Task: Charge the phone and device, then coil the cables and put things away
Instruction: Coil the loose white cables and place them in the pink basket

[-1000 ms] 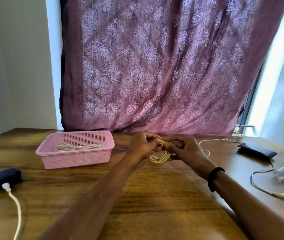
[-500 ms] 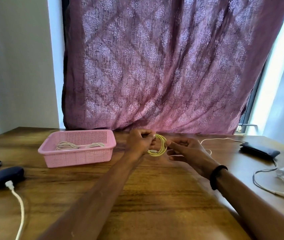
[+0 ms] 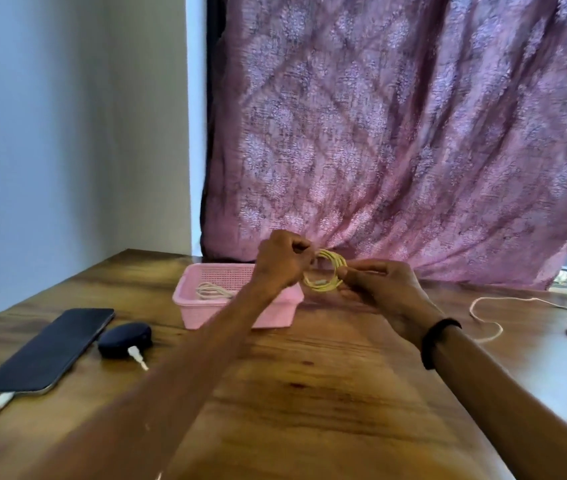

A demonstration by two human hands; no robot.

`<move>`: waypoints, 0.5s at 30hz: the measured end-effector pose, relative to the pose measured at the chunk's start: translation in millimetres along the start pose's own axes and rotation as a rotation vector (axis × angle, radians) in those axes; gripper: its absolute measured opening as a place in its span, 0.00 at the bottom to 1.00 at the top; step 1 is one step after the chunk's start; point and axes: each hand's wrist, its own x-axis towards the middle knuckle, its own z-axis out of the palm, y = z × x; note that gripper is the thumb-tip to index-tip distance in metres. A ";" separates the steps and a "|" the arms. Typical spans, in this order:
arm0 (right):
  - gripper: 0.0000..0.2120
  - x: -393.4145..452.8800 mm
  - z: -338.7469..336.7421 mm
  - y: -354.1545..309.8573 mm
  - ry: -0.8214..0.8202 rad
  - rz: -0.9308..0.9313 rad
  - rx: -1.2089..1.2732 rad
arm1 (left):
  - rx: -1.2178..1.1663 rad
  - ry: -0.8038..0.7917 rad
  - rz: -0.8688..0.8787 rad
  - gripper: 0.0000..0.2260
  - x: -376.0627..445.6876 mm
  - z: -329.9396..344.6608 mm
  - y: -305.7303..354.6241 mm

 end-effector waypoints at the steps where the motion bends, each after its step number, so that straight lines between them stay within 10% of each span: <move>1: 0.09 10.3 14.5 -3.7 -0.021 0.006 -0.015 | 0.057 -0.007 -0.016 0.09 7.0 -14.3 -8.8; 15: 0.13 91.4 124.0 26.6 -0.051 -0.228 -1.215 | 0.410 -0.118 -0.405 0.16 19.4 -48.0 -87.6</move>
